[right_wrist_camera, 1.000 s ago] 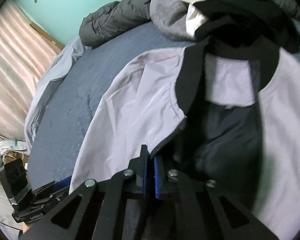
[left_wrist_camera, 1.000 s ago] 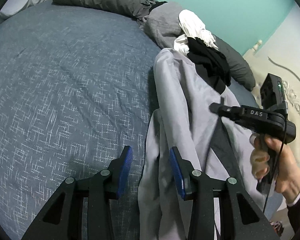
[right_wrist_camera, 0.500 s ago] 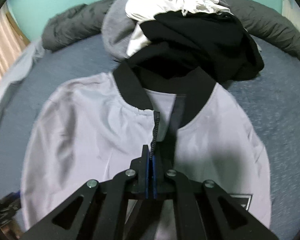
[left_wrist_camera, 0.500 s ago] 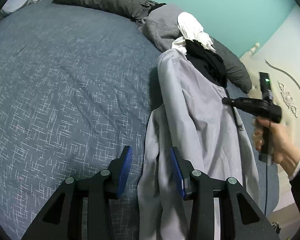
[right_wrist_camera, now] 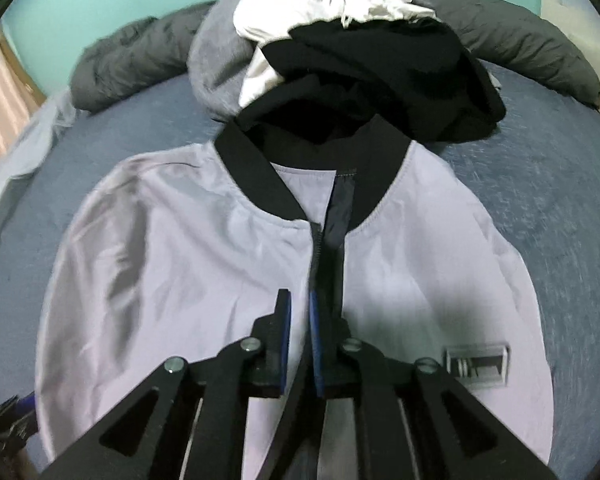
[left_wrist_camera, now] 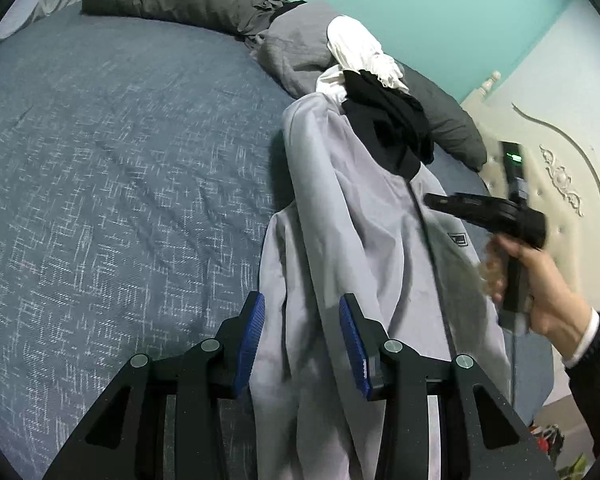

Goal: Fold clothes
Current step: 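Smooth the jacket front along the zipper with the right gripper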

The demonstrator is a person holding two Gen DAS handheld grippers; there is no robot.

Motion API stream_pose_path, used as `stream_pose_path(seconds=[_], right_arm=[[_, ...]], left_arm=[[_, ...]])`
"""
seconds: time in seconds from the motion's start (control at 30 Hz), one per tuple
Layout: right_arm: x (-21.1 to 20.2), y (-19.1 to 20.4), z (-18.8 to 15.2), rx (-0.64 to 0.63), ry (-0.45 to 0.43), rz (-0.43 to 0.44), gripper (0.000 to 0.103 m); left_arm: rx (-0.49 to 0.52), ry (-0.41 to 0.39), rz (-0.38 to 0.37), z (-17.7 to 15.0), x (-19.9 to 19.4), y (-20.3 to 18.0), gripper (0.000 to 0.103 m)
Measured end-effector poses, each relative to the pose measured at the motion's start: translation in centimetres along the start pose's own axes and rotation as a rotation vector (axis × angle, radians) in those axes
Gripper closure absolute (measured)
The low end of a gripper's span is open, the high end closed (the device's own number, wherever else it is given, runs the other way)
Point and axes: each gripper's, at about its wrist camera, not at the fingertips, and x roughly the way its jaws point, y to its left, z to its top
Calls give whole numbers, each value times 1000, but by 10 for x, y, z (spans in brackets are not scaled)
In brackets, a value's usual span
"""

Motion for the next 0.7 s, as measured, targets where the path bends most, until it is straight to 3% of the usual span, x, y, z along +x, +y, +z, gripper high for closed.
stream_pose_path(seconds=[0.43,0.6,0.63,0.7], right_arm=[[-98,6,-73,1,-28,103,90],[-127,-8,-98,39,-36,121,79],[-132,-12,-102,47,-38,120,79],[-140,-20,-111,62,-41,119,79]], left_arm=[[-2,111,12,-29,-27,-30,55],[29,183,6,-51,-26,-47,56],[39,197,5,-55,-25,-51,59],[57,224,12,-64,-22,-55,81]])
